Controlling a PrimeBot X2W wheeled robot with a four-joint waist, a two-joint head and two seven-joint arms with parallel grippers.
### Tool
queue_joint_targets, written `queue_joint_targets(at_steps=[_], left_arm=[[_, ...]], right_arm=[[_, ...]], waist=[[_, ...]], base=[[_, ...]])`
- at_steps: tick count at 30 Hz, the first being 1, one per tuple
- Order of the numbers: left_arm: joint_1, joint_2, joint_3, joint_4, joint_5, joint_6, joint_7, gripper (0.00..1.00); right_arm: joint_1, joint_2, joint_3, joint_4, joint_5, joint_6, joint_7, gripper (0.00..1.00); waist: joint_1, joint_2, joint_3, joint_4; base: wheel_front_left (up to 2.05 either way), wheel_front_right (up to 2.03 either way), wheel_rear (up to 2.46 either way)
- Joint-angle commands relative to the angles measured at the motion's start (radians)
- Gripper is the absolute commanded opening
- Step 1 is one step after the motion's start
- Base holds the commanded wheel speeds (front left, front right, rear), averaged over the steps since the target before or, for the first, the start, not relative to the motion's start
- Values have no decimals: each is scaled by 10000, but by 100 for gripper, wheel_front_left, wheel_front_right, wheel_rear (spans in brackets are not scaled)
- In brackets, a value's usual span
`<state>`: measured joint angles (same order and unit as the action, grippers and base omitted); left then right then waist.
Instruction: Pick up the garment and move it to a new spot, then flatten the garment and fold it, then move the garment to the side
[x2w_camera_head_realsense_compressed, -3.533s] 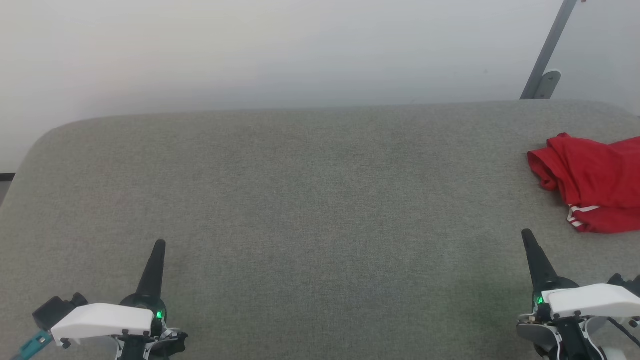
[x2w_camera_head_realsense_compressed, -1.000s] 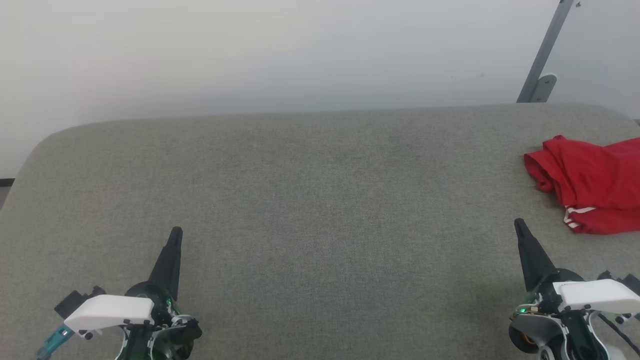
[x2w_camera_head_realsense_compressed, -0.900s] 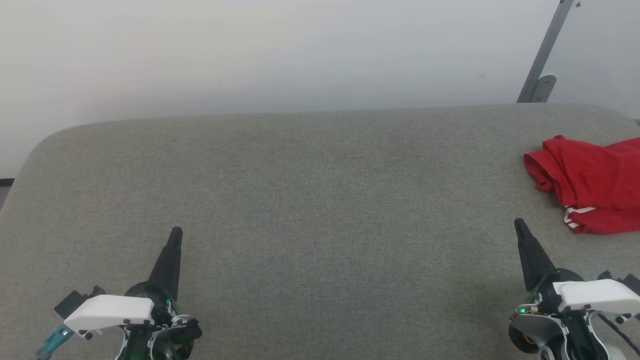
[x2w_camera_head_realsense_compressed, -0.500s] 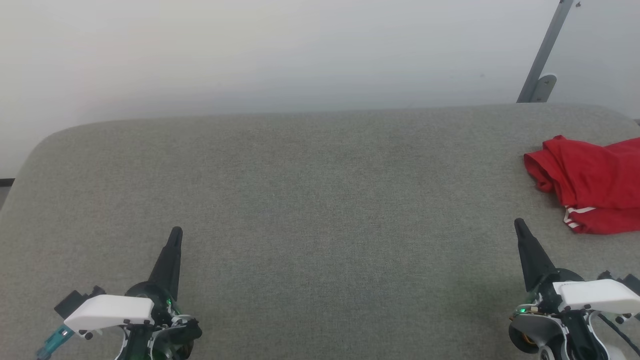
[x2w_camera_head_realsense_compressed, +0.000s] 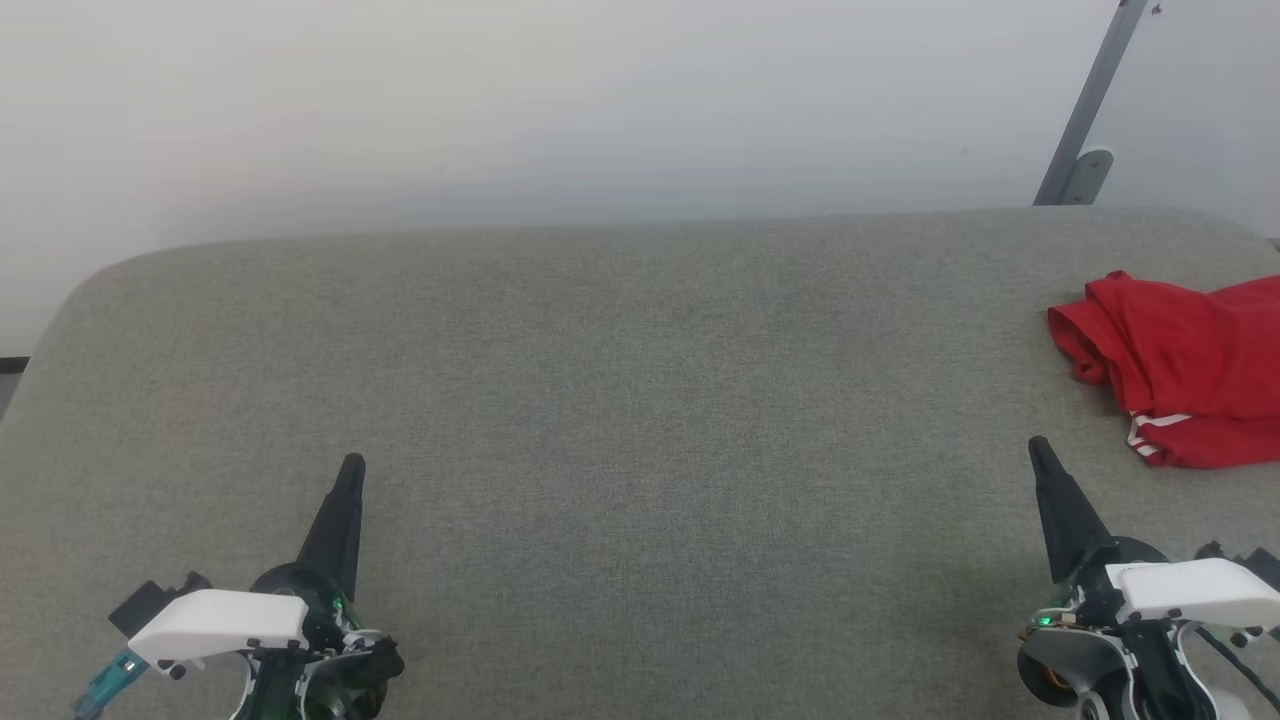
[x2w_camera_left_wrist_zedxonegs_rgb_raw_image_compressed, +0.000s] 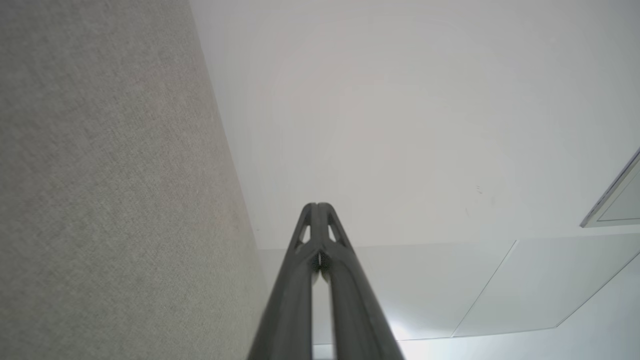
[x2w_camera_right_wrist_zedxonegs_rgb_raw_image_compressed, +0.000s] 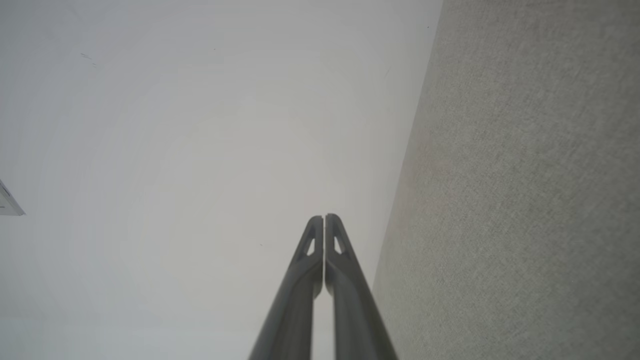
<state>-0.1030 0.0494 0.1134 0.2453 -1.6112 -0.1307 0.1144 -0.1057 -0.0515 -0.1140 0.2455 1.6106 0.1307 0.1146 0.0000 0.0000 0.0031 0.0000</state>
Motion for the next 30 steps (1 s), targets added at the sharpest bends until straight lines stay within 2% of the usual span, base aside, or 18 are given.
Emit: queue_joint_targets(at_steps=[1,30], left_arm=[[-114,-12,5,-6,-33,0,30,0],[-114,-12,2,-6,-34,0,29,0]], right_arm=[[-52,32,6,-28,44,0,27,0],[-51,32,6,-29,45,0,26,0]], waist=[[0,0,0,0],[0,0,0,0]], base=[[0,0,0],[0,0,0]])
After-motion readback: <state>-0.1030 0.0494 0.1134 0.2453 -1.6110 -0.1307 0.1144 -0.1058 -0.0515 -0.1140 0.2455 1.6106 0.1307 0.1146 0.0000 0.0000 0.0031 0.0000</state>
